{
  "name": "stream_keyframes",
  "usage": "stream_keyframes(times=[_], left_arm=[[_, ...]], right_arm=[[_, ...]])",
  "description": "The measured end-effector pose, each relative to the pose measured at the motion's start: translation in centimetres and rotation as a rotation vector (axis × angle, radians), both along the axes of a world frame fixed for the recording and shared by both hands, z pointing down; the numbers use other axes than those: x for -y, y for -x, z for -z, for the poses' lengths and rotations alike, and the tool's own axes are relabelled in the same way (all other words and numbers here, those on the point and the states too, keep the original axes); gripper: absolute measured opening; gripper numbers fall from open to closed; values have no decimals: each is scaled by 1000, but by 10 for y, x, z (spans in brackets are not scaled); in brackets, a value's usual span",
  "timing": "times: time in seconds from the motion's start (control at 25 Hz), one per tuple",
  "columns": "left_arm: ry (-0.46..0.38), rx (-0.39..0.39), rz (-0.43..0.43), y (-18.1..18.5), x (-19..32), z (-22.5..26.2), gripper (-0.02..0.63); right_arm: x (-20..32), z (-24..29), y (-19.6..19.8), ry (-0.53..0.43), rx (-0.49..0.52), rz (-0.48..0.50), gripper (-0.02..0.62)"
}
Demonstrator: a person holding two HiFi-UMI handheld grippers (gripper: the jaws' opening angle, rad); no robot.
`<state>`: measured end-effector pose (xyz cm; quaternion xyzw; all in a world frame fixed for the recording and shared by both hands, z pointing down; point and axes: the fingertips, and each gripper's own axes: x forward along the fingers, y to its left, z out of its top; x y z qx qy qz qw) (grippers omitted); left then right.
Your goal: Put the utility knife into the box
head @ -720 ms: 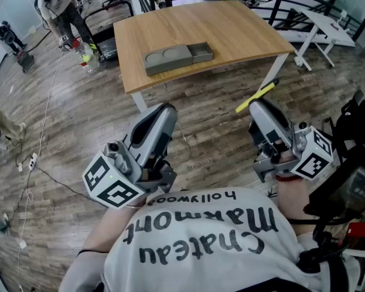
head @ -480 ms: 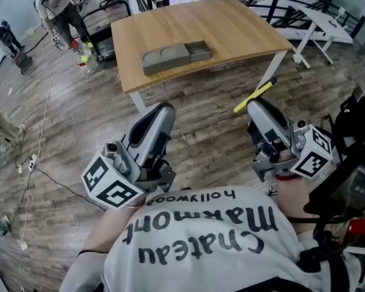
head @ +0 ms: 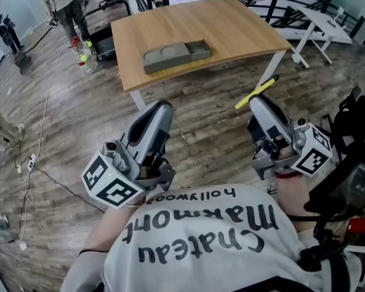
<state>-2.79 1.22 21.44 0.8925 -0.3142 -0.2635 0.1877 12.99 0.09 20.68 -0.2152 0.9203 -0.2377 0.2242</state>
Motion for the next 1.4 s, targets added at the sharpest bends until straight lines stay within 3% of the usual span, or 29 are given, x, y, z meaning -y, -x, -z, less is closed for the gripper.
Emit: stream_keyframes(times=[0.28,0.48,0.68,0.88,1.0,1.4], left_arm=[[-32,-5,9,2,4,3,14],[-161,-25,-26,0,-7,23,14],[-244,29,-39,-4,-21,31,14],[-227,33,-98,-15,-38,21,11],[-211,85,-114,-20,-40,19,8],[-138,138,-35,-11,-24,15,9]], right_arm=[[3,-1,-2,-13,2,3,54],[7,-3,-3,-14,22,8,54],[5,-4,3,-23,28,13,54],[-8,-11,1,22,-2,6,54],[-10,-9,-4,30,7,-8,54],[-4,-5,5,8,15,28,54]])
